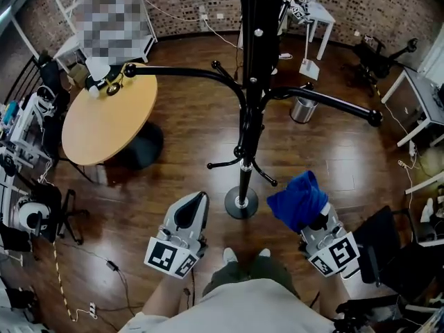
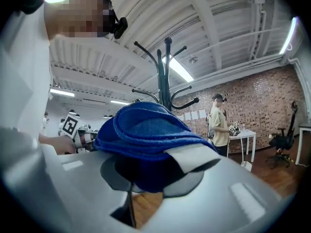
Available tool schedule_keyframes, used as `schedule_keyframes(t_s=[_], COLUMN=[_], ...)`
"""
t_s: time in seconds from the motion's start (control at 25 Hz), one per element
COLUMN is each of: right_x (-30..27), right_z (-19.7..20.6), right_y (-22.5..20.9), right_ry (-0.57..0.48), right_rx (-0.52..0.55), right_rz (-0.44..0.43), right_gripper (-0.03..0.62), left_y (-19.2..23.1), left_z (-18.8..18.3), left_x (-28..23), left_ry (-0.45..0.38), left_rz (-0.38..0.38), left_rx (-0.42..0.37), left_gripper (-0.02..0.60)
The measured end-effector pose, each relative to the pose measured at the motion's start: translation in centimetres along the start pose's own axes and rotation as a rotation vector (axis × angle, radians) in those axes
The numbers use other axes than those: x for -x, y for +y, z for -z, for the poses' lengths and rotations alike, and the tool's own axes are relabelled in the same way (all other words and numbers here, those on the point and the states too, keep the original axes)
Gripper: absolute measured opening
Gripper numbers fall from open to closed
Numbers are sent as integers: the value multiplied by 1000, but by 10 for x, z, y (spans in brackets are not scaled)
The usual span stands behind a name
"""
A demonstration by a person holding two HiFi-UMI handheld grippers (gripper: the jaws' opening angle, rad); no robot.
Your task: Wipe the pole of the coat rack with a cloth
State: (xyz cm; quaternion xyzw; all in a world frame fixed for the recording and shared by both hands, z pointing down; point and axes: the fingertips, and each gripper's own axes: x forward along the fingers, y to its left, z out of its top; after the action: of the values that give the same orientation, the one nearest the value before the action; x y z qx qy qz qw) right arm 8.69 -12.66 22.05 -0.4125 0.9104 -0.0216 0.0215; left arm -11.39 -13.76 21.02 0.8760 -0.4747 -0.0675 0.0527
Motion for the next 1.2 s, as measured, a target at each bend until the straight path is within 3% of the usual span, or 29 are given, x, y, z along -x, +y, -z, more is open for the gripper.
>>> schedule_keyframes(t_s=[0.12, 0.28, 0.44, 0.52, 0.68, 0.8, 0.92, 1.12, 1.2], right_x=[7, 12, 18, 14, -8, -19, -30, -44, -53], right_z=[10, 32, 114, 174, 289, 341, 394, 420, 412], right_y=[5, 25, 58, 65, 38, 22, 7, -13, -31], right_ry=[-18, -21, -76, -85, -11, -61, -109, -130, -108], right_rx=[3, -23, -137, -137, -49, -81, -11, 139, 79], right_rz=[-52, -183, -438, -499, -395, -412, -403, -363, -336], right_gripper=[103, 103, 103, 103, 103, 103, 103, 103, 103], left_y=[-9, -5, -4, 1, 17, 32, 48, 49, 38], left_z=[17, 75, 161, 210, 304, 351, 393, 436, 440], left_x=[-6, -6, -16, -19, -26, -28, -23, 7, 14], left_ry=[3, 55, -1, -43, -34, -44, -65, -132, -138], left_rz=[-7, -25, 43, 44, 45, 67, 85, 44, 50], left_rx=[-17, -19, -29, -49, -70, -106, -124, -158, -163], left_gripper=[2, 2, 2, 2, 2, 2, 2, 2, 2])
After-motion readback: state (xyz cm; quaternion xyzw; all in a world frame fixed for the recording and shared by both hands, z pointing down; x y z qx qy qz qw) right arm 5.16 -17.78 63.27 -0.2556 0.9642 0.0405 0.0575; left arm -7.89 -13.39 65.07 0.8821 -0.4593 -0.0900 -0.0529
